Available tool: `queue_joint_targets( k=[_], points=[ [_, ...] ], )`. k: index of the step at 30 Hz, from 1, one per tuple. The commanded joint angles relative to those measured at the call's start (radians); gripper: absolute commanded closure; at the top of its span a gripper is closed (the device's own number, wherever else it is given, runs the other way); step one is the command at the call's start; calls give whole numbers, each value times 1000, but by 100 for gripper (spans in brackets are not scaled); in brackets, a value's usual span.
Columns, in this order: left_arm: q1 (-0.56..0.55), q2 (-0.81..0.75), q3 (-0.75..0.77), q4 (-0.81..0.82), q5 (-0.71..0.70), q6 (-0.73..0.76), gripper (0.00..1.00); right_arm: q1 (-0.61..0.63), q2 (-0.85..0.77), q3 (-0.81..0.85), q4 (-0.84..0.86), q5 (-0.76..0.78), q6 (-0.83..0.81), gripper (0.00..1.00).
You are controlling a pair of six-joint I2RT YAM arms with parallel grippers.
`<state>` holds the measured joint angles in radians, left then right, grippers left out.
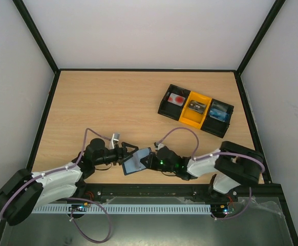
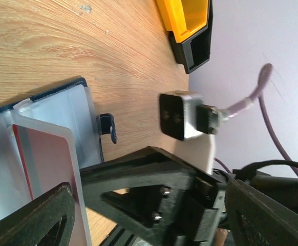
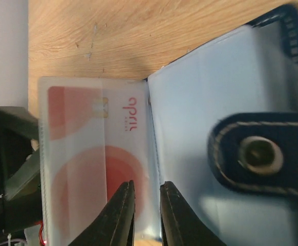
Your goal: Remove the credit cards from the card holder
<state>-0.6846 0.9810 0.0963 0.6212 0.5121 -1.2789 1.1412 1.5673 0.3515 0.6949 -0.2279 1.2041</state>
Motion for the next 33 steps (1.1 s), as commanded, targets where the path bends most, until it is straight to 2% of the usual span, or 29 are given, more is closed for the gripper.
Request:
queue_joint_targets(
  k=[1,10,14,17,19,24,30,33],
  points=[
    [-6,56,19,78,12,20,19,6,-150,-60,-181,113,-28,83],
    [-35,213,92,160,52,42,21,6,-493,-105,-449,255,-43,74],
    [-53,265,113,160,39,81,22,6,-591,-111,-498,269,-44,72],
    [-56,301,94,239,52,56,24,7,-635,-108,-505,257,-42,71],
    [-57,307,89,245,51,54,25,6,-653,-111,-506,259,-41,71],
    [-55,300,96,136,8,97,26,7,-637,-112,-474,218,-61,71],
    [-51,245,60,55,-74,100,42,6,-592,-91,-451,174,-85,73],
    [-41,217,48,4,-107,117,44,7,-573,-76,-435,154,-97,73]
  ],
)
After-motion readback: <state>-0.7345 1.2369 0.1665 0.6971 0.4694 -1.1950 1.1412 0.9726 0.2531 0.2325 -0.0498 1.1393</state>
